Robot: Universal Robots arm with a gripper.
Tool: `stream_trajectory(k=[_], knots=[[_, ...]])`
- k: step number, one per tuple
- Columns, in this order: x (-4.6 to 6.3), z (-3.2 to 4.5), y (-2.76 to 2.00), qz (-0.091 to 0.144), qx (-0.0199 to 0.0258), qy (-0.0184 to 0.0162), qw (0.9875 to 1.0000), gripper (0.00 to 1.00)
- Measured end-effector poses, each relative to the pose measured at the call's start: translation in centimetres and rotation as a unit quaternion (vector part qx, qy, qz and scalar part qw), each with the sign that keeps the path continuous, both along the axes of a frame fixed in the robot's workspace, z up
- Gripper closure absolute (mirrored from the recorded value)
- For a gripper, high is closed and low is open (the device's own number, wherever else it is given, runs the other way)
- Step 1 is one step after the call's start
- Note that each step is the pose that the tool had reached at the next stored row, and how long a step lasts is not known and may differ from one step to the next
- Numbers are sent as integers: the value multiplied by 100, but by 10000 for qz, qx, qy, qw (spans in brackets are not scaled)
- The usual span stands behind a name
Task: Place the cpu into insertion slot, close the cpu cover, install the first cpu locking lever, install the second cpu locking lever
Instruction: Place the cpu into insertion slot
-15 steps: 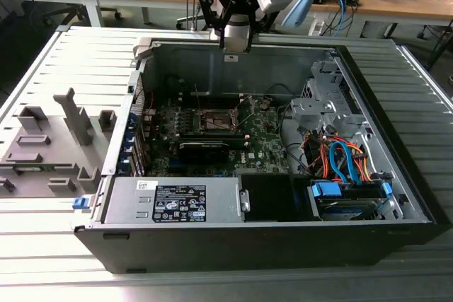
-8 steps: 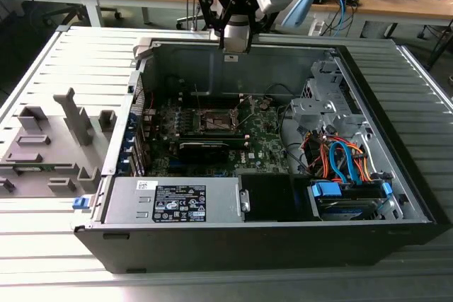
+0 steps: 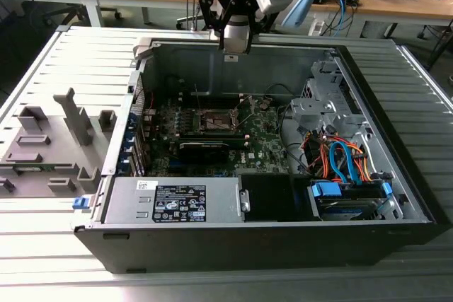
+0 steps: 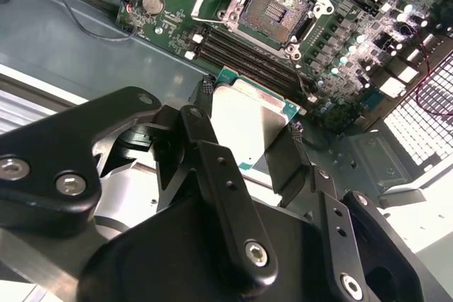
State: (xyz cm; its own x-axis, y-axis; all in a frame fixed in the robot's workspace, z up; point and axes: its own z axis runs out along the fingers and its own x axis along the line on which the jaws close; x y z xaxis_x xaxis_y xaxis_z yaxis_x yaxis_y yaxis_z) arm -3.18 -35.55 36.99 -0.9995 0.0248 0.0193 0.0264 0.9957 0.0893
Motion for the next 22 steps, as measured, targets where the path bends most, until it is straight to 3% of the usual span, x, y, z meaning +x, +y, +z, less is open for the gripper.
stream_trajectory(k=[15,22], knots=[[-1,-5,-29,0,0,0,10000,46],[-1,-8,-68,0,0,0,10000,46]])
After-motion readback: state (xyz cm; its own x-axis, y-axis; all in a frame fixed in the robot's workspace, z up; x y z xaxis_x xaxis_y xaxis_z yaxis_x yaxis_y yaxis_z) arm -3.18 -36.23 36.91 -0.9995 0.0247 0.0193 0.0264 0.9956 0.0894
